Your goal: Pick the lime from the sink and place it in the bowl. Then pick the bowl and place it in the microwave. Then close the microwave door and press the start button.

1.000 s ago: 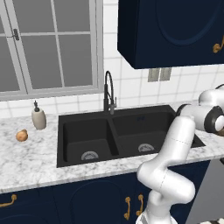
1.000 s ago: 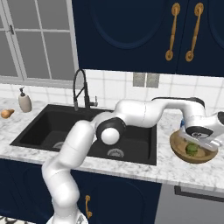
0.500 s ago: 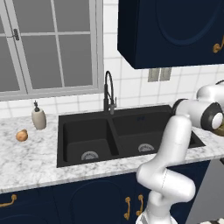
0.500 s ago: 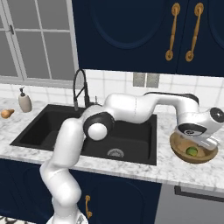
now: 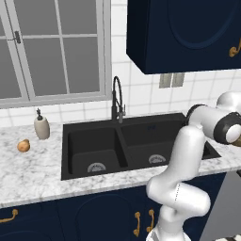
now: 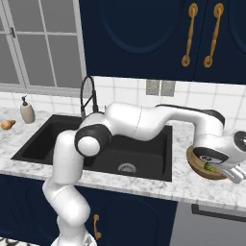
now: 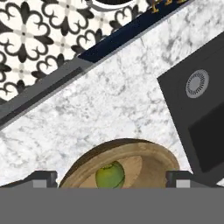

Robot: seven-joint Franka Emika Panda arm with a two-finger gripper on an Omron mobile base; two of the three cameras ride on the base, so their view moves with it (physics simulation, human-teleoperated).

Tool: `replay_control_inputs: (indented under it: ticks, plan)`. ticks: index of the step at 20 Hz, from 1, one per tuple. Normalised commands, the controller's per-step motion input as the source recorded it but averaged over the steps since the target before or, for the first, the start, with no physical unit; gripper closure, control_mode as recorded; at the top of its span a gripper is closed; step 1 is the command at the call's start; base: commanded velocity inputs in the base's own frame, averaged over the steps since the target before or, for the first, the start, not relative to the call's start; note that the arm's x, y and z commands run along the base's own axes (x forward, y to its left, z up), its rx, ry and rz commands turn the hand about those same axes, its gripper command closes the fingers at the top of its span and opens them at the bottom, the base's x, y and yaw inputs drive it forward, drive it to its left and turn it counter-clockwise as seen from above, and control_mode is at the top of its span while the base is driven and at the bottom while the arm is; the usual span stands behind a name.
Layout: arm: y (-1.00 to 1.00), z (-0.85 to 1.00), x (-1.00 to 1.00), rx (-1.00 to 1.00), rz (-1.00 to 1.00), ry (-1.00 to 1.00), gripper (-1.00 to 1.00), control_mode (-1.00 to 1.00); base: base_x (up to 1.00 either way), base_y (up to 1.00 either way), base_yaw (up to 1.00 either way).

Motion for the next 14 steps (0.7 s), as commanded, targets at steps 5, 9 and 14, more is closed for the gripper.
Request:
replay_control_inputs:
  ticks: [5, 9, 14]
  plan:
    - [-0.28, 0.16, -0.40, 0.48, -0.09, 0.10, -1.00, -1.00, 0.00, 0.00, 0.00]
    - [-0.12, -0.25, 0.07, 0.36, -0.09, 0.14, -1.00, -1.00, 0.00, 0.00, 0.00]
    - [-0.08, -0.31, 0.33, 0.27, -0.10, 0.03, -1.00, -1.00, 0.00, 0.00, 0.00]
